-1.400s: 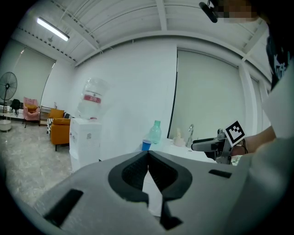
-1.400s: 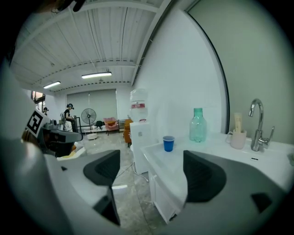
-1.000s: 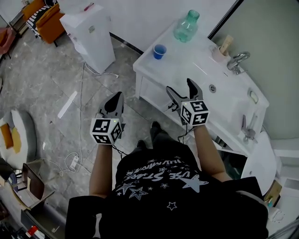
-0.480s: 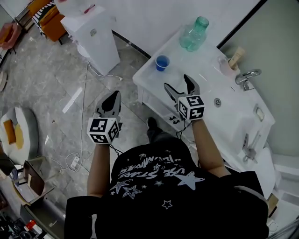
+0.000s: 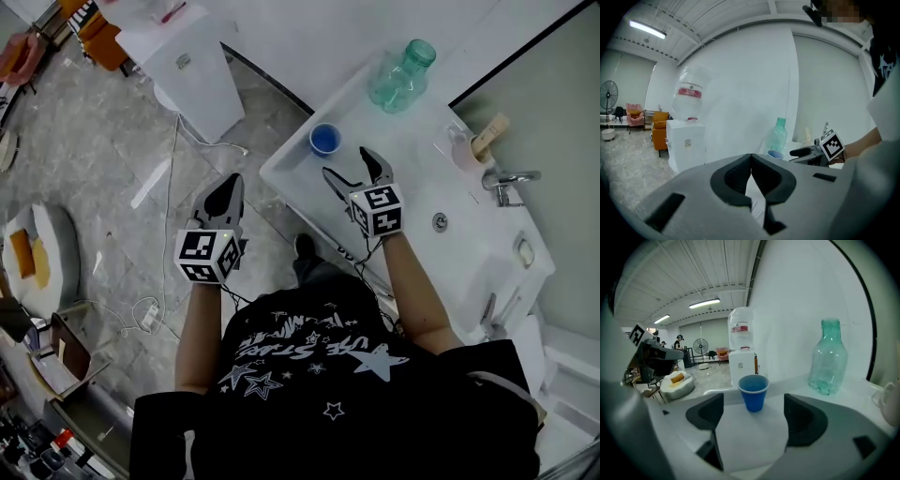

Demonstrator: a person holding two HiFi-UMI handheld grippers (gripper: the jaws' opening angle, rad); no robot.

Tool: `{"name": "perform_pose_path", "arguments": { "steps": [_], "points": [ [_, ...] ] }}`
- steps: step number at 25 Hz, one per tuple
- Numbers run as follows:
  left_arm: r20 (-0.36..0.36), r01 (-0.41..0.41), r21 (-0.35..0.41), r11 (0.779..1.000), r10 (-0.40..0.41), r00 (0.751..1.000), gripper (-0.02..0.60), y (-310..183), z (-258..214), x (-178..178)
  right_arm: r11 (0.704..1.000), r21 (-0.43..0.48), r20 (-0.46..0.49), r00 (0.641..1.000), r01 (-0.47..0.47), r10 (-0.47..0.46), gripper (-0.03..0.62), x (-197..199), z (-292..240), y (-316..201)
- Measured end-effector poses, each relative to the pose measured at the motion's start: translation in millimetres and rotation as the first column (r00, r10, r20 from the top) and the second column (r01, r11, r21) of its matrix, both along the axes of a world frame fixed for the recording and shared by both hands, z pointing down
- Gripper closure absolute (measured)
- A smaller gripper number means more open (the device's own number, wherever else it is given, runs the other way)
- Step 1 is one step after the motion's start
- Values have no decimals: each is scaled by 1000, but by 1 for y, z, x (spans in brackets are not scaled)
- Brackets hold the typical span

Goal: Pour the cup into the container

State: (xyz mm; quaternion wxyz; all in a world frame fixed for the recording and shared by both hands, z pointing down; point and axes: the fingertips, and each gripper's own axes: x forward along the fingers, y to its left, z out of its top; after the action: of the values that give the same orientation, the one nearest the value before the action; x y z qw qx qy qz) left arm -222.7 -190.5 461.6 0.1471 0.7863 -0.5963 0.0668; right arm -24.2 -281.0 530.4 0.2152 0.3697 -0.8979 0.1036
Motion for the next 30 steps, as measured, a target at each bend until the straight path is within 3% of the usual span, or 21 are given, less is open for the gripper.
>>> {"name": "perform_pose_path", "arguments": {
  "steps": [8,22,30],
  "points": [
    [5,7,-43,999,-7,1000,572,-25,12,6,996,-48,2,997,78,-78,204,-16,27,-22],
    [15,25,-84,996,-24,1000,571,-43,22,5,970,-11,-11,970,242,-242,215,-46,37,-41],
    [22,34,-97,995,-32,999,572,-45,27,5,960,19,13,960,280,-280,252,-53,37,-44]
  ]
}}
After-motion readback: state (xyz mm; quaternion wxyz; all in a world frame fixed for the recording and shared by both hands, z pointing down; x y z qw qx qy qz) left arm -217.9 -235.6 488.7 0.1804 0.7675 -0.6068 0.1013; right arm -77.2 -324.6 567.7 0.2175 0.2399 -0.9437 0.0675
